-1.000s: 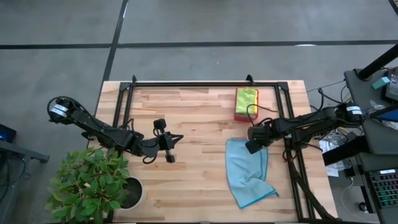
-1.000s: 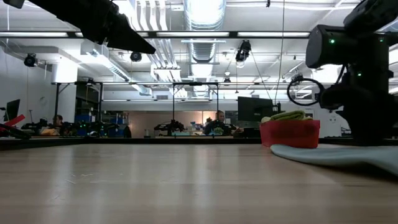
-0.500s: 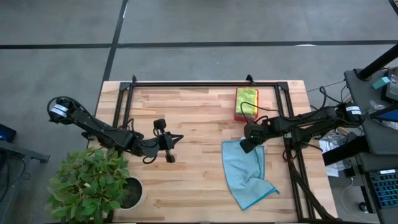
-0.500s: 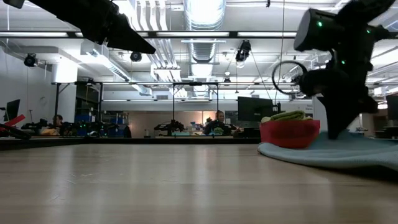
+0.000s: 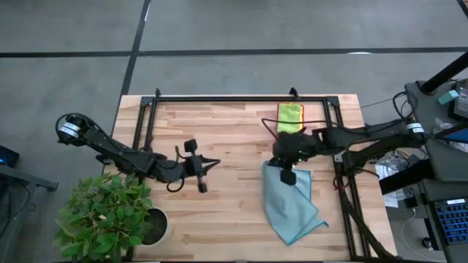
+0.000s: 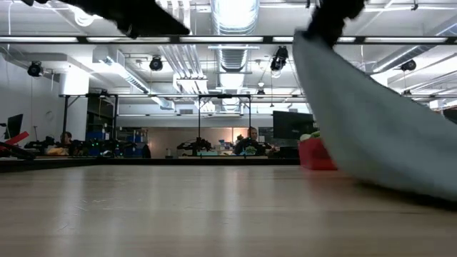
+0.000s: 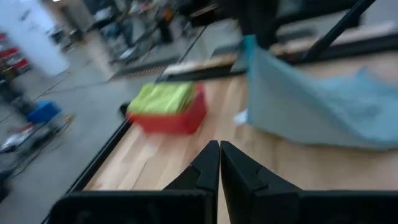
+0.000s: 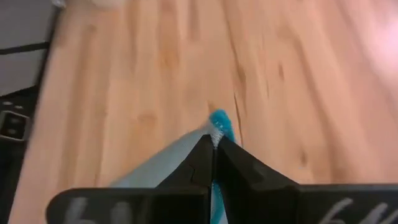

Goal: Fold microfiber towels
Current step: Fold the blue microfiber towel

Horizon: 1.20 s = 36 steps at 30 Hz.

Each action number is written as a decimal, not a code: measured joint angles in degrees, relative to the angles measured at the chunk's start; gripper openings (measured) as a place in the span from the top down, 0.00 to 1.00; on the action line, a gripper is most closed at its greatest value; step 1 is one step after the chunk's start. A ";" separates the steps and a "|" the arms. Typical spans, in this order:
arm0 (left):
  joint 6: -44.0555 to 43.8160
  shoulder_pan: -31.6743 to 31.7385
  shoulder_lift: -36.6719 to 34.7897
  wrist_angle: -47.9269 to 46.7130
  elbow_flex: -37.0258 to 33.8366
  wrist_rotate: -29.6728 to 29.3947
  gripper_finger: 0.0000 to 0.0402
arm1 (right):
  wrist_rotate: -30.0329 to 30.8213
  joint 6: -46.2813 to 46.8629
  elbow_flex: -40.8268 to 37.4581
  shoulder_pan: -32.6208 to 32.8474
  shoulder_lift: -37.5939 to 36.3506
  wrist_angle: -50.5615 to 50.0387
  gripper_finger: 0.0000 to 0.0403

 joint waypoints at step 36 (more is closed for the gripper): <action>7.25 2.41 9.17 22.11 3.77 11.85 0.46 | -11.31 -6.26 61.74 2.12 24.06 -55.35 0.98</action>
